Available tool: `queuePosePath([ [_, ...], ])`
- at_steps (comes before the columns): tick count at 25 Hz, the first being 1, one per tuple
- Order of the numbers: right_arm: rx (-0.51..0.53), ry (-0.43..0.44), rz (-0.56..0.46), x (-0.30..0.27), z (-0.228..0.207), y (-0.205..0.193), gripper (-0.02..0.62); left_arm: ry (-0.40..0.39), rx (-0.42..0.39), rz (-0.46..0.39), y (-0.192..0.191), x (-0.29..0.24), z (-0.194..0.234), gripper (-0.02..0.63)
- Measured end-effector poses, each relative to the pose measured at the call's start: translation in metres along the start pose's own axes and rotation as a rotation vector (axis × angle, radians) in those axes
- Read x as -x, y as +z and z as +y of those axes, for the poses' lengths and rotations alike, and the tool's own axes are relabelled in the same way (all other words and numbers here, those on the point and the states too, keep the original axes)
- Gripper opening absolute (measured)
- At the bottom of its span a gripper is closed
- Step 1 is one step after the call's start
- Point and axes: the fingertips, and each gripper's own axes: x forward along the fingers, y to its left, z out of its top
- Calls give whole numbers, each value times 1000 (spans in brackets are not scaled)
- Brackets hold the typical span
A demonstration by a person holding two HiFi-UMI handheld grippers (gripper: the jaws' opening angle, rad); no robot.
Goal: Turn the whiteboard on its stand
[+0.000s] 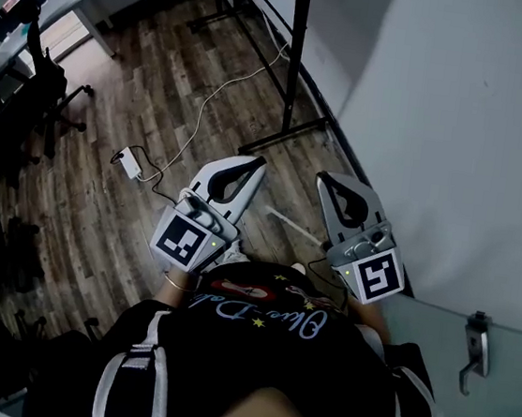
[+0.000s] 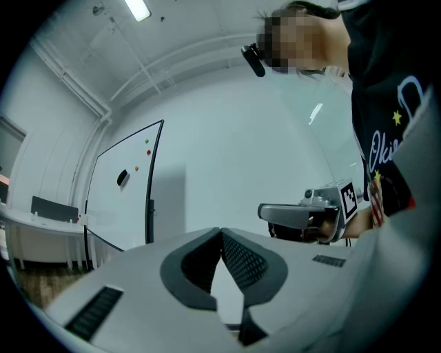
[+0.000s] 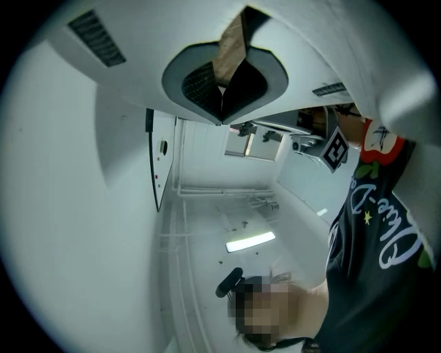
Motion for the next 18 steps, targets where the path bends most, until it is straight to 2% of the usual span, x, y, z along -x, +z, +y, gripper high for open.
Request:
queuePosePath([
  [3, -53, -3, -19, -23, 3, -3, 38, -8, -4, -6, -2, 7, 19, 17],
  [8, -64, -4, 17, -58, 10, -14, 38, -2, 20, 3, -12, 20, 54, 17],
  [14, -56, -14, 11, -102, 10, -21, 38, 16, 12, -4, -15, 36, 101, 17],
  [18, -6, -22, 14, -133, 16, -25, 38, 25, -6, -2, -18, 47, 132, 17],
])
